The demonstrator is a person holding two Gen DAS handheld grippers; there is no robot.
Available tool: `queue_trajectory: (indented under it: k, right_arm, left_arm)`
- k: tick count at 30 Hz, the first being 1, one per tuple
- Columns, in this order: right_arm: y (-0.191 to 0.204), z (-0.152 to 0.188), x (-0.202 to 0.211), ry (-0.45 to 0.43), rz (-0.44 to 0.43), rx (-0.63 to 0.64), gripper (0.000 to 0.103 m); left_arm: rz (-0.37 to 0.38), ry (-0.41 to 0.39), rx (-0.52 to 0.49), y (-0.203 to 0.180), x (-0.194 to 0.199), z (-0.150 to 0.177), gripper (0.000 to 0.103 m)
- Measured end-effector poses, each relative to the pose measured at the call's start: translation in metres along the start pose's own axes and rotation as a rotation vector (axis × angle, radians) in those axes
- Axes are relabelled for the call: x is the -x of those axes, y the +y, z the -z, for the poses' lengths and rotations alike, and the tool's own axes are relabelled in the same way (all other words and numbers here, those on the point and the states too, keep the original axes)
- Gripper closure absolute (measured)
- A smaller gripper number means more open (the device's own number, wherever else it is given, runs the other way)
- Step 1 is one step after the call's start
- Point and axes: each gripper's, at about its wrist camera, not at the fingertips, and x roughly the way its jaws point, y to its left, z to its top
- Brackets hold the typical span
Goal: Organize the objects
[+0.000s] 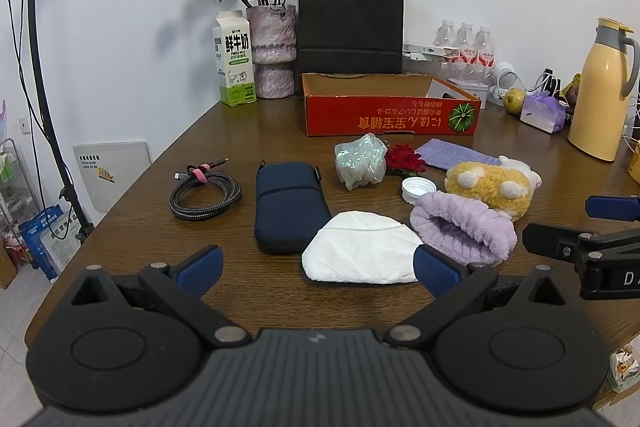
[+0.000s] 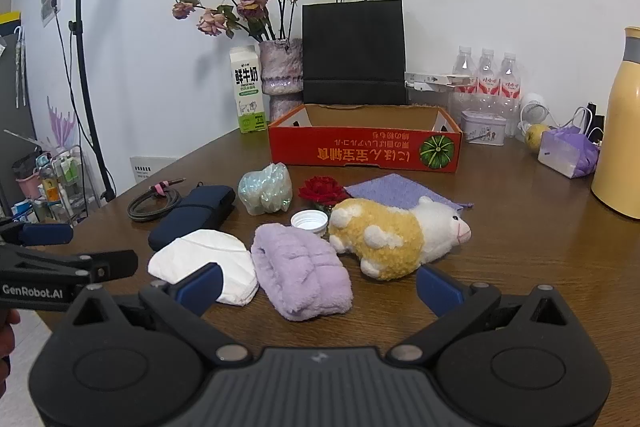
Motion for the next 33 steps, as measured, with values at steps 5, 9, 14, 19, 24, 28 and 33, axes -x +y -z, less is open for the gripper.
queue_trajectory:
  k: [5, 9, 14, 19, 24, 28, 33]
  right_arm:
    - [-0.002, 0.0, -0.005, 0.011, -0.004, -0.002, 0.0]
    - [-0.005, 0.0, -0.011, 0.023, -0.008, -0.003, 0.0]
    - [-0.005, -0.001, -0.02, 0.039, -0.013, 0.006, 0.0]
    - [-0.005, 0.0, -0.033, 0.067, -0.02, 0.021, 0.0]
    - [-0.005, 0.0, -0.048, 0.093, -0.024, 0.035, 0.0]
    - [-0.003, 0.0, -0.062, 0.119, -0.033, 0.047, 0.0]
    - [0.0, -0.002, -0.078, 0.144, -0.047, 0.081, 0.003]
  left_arm:
    - [0.001, 0.011, 0.003, 0.0, -0.006, -0.001, 0.0]
    - [0.004, 0.017, 0.004, 0.0, -0.012, -0.001, 0.0]
    - [0.006, 0.027, 0.012, 0.001, -0.019, -0.002, 0.0]
    - [0.01, 0.045, 0.02, 0.003, -0.029, -0.002, 0.0]
    - [0.011, 0.055, 0.023, 0.004, -0.037, -0.003, 0.0]
    - [0.005, 0.068, 0.032, 0.007, -0.044, -0.004, 0.0]
    - [0.0, 0.081, 0.038, 0.009, -0.051, -0.005, 0.0]
